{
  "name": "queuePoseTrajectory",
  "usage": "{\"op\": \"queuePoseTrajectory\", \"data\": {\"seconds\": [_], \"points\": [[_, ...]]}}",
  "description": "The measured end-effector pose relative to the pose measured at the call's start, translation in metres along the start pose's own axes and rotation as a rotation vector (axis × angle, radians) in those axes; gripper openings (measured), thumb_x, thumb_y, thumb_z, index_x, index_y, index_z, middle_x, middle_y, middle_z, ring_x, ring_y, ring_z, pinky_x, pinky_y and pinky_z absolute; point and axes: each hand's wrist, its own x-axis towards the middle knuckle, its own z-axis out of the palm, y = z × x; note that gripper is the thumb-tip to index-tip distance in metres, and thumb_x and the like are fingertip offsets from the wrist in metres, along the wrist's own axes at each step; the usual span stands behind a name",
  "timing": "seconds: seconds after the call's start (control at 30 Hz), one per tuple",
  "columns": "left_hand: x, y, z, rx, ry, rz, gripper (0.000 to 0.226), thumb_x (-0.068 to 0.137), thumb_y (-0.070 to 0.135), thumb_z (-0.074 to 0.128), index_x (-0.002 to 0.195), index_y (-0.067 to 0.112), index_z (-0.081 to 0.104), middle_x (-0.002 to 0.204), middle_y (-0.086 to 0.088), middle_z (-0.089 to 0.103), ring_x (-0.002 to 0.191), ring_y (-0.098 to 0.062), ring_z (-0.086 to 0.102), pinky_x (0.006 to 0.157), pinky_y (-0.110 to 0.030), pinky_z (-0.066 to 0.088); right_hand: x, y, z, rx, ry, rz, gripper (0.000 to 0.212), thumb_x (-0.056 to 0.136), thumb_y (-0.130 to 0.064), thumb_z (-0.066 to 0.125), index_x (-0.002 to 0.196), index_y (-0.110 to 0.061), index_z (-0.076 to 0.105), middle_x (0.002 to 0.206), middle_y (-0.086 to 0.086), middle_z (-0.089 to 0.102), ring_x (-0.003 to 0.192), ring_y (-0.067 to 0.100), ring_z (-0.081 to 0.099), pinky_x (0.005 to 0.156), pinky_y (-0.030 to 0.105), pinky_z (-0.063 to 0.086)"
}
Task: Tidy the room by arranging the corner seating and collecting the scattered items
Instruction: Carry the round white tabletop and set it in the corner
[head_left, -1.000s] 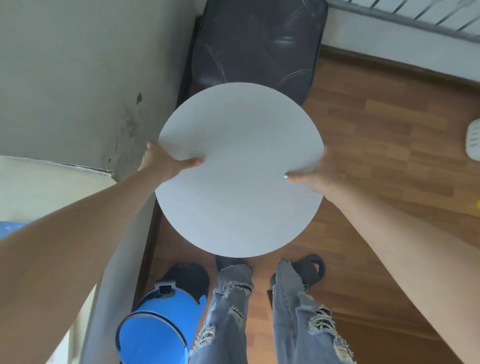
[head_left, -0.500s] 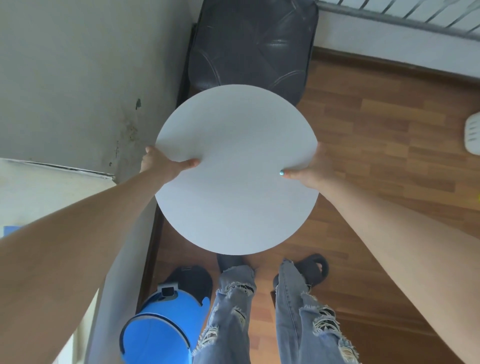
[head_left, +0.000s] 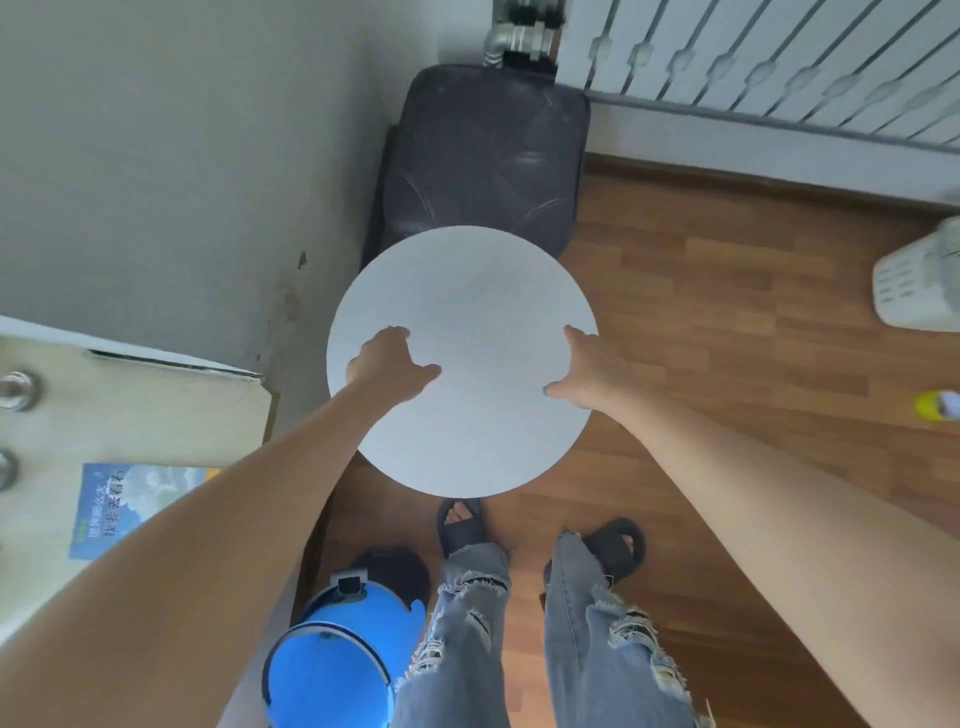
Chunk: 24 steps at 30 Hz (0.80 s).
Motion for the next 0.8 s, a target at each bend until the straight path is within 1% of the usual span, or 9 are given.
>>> {"op": "queuePoseTrajectory", "data": {"seconds": [0.07, 0.13, 0.23, 0.33, 0.43, 0.5, 0.57, 0.73, 0.8], "points": [[-0.025, 0.018, -0.022, 0.052, -0.007, 0.078, 0.067, 0.083, 0.048, 0.063, 0.140, 0.020, 0.041, 0.134, 0.000, 0.053, 0.116, -0.021, 0.054, 0.092, -0.037, 0.047, -0.026, -0.010, -0.022, -0.060, -0.036, -0.044, 0.067, 0.083, -0.029, 0.069, 0.139, -0.010, 0.038, 0.132, 0.008, 0.050, 0.114, 0.026, 0.055, 0.089, 0.037, 0.050], [-0.048, 0.034, -0.042, 0.127, -0.011, 0.149, 0.063, 0.084, 0.050, 0.061, 0.137, 0.022, 0.043, 0.135, 0.003, 0.052, 0.119, -0.019, 0.051, 0.091, -0.035, 0.045, -0.050, -0.017, -0.044, -0.120, -0.077, -0.071, 0.061, 0.086, -0.028, 0.066, 0.139, -0.011, 0.041, 0.133, 0.006, 0.051, 0.114, 0.024, 0.056, 0.090, 0.036, 0.049], [-0.085, 0.055, -0.072, 0.227, 0.032, 0.275, 0.058, 0.087, 0.051, 0.057, 0.137, 0.025, 0.043, 0.136, 0.005, 0.051, 0.124, -0.018, 0.048, 0.097, -0.034, 0.042, -0.089, -0.025, -0.074, -0.183, -0.073, -0.128, 0.067, 0.087, -0.030, 0.065, 0.146, -0.016, 0.036, 0.141, 0.003, 0.046, 0.123, 0.023, 0.050, 0.095, 0.035, 0.046], [-0.127, 0.076, -0.109, 0.400, 0.125, 0.431, 0.058, 0.089, 0.052, 0.053, 0.139, 0.025, 0.041, 0.137, 0.003, 0.050, 0.125, -0.020, 0.048, 0.102, -0.035, 0.039, -0.132, -0.031, -0.109, -0.206, 0.018, -0.172, 0.063, 0.088, -0.032, 0.064, 0.144, -0.018, 0.039, 0.139, 0.002, 0.048, 0.124, 0.024, 0.050, 0.096, 0.038, 0.046], [-0.167, 0.097, -0.139, 0.533, 0.242, 0.541, 0.057, 0.091, 0.053, 0.048, 0.138, 0.022, 0.041, 0.136, 0.002, 0.051, 0.122, -0.020, 0.050, 0.100, -0.034, 0.042, -0.175, -0.031, -0.146, -0.220, 0.142, -0.183, 0.055, 0.089, -0.031, 0.061, 0.139, -0.018, 0.043, 0.140, 0.005, 0.048, 0.126, 0.027, 0.048, 0.098, 0.041, 0.046], [-0.193, 0.111, -0.156, 0.530, 0.297, 0.593, 0.057, 0.093, 0.053, 0.046, 0.141, 0.022, 0.038, 0.139, 0.003, 0.048, 0.124, -0.019, 0.048, 0.101, -0.033, 0.041, -0.208, -0.027, -0.171, -0.229, 0.200, -0.185, 0.063, 0.092, -0.031, 0.060, 0.148, -0.019, 0.033, 0.147, 0.004, 0.042, 0.132, 0.026, 0.043, 0.102, 0.040, 0.043], [-0.216, 0.129, -0.175, 0.491, 0.327, 0.656, 0.057, 0.093, 0.052, 0.046, 0.142, 0.023, 0.036, 0.142, 0.005, 0.045, 0.128, -0.018, 0.044, 0.105, -0.031, 0.036, -0.238, -0.023, -0.196, -0.239, 0.266, -0.190, 0.069, 0.094, -0.033, 0.058, 0.153, -0.020, 0.024, 0.152, 0.002, 0.036, 0.136, 0.024, 0.038, 0.105, 0.039, 0.040], [-0.262, 0.178, -0.214, 0.442, 0.435, 0.823, 0.052, 0.090, 0.048, 0.053, 0.134, 0.019, 0.046, 0.138, 0.001, 0.049, 0.128, -0.020, 0.045, 0.103, -0.033, 0.035, -0.296, -0.010, -0.242, -0.249, 0.413, -0.176, 0.071, 0.094, -0.036, 0.057, 0.153, -0.020, 0.021, 0.154, 0.002, 0.032, 0.139, 0.023, 0.034, 0.107, 0.039, 0.039], [-0.281, 0.196, -0.222, 0.454, 0.466, 0.867, 0.054, 0.090, 0.048, 0.054, 0.135, 0.020, 0.045, 0.140, 0.002, 0.046, 0.129, -0.019, 0.043, 0.104, -0.032, 0.034, -0.321, -0.001, -0.248, -0.234, 0.462, -0.147, 0.071, 0.094, -0.037, 0.057, 0.153, -0.021, 0.021, 0.153, 0.001, 0.033, 0.137, 0.023, 0.036, 0.106, 0.039, 0.040]]}}
